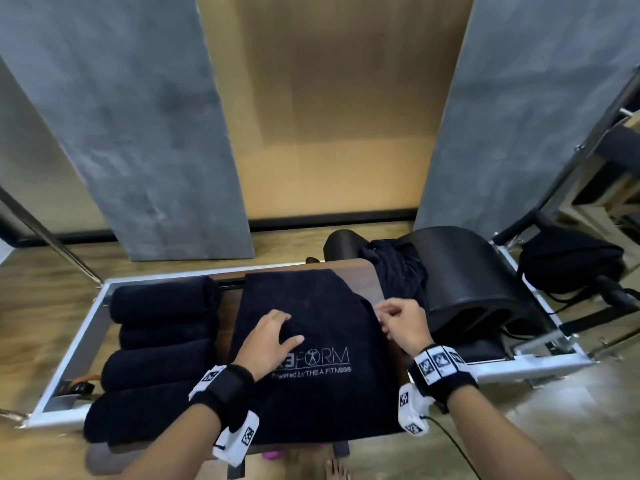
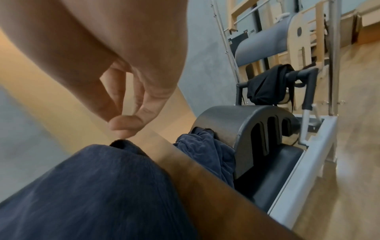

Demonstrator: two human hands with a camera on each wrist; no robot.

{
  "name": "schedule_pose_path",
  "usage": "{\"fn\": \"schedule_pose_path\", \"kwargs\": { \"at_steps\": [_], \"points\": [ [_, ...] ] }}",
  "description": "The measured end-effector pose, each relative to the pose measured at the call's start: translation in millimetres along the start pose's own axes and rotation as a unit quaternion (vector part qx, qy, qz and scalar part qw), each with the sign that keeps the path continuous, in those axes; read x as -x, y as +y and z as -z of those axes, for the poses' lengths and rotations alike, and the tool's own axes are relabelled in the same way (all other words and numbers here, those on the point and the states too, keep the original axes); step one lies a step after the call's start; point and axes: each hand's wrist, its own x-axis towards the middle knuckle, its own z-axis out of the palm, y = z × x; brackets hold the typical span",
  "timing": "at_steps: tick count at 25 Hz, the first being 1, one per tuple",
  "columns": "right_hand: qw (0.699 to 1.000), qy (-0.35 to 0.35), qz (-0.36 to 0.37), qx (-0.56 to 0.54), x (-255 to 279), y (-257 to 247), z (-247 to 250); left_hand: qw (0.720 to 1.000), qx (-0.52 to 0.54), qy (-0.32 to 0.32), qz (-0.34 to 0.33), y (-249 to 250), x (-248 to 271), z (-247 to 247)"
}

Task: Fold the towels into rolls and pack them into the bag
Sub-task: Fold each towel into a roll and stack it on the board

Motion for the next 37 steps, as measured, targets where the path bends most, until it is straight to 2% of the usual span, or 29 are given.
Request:
{"fn": "schedule_pose_path", "kwargs": {
  "at_steps": [2,5,9,11,14,16,18,22,25,27,29,31,33,35,37],
  "points": [
    [0.998,-0.004,0.018,0.068,-26,-9,-8,0.999,-0.04,-0.028,0.009,5,-25,-2],
    [0.982,-0.049,0.042,0.175,-50,-15,-21,0.984,-0.138,-0.107,0.038,6,-51,-5],
    [0.973,-0.091,0.06,0.205,-74,-10,-30,0.962,-0.156,-0.202,0.092,1,-72,-3],
    [0.986,-0.055,0.04,0.155,-83,-6,-27,0.955,-0.161,-0.226,0.105,-2,-77,-3],
    [0.994,0.06,-0.041,0.084,-96,2,-14,0.954,-0.164,-0.228,0.11,-4,-78,-5],
    [0.993,0.072,-0.028,0.093,-101,5,-10,0.953,-0.165,-0.229,0.112,-3,-77,-8],
    [0.994,0.016,0.022,0.103,-102,2,-13,0.953,-0.166,-0.228,0.115,-3,-77,-8],
    [0.989,-0.073,0.018,0.126,-103,-8,-23,0.952,-0.163,-0.23,0.119,-1,-78,-8],
    [0.969,-0.159,0.057,0.181,-105,-11,-23,0.951,-0.165,-0.231,0.121,-1,-77,-8],
    [0.967,-0.178,0.075,0.166,-108,-12,-20,0.951,-0.165,-0.233,0.123,-1,-77,-8],
    [0.971,-0.158,0.085,0.159,-113,-10,-17,0.95,-0.165,-0.235,0.125,1,-77,-7],
    [0.981,-0.095,0.079,0.147,-115,-10,-17,0.949,-0.166,-0.238,0.126,3,-78,-5],
    [0.997,-0.003,0.026,0.079,-121,-5,-18,0.948,-0.164,-0.238,0.129,6,-77,-4],
    [0.996,0.072,-0.053,-0.027,-127,0,-20,0.948,-0.164,-0.239,0.13,8,-75,-3],
    [0.988,0.1,-0.088,-0.077,-132,2,-20,0.949,-0.162,-0.239,0.13,10,-74,-3]
  ]
}}
